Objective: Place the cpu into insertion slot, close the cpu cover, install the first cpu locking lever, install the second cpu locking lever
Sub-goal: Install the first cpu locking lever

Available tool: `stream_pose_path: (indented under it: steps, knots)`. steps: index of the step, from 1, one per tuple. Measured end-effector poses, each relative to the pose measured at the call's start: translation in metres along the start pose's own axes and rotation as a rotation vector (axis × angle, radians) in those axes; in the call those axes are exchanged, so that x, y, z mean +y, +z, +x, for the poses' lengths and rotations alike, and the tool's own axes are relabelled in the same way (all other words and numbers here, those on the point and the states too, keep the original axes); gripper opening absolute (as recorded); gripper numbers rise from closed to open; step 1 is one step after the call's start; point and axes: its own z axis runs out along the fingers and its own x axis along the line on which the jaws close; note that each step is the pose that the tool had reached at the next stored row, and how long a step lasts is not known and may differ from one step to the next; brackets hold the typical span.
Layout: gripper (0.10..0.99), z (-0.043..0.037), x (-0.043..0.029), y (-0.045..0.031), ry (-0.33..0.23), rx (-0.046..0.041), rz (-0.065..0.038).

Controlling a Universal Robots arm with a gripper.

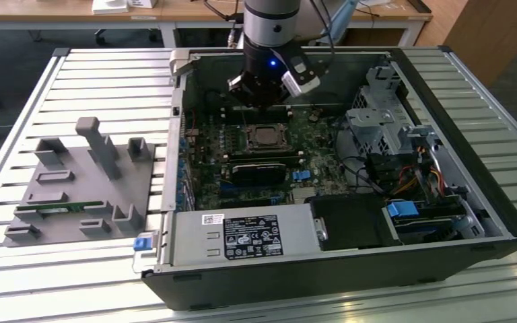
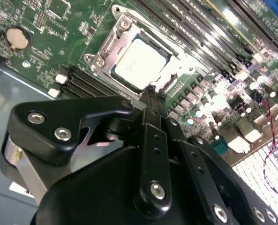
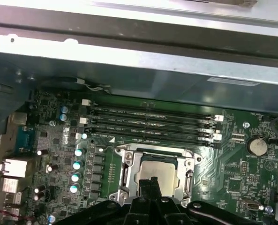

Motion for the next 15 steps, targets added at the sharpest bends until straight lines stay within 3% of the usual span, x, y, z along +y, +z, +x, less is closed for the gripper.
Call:
stream_pose_path:
  steps: [15]
  knots:
    - [0.106, 0.011, 0.001, -0.0017, 0.018, -0.0013, -0.002]
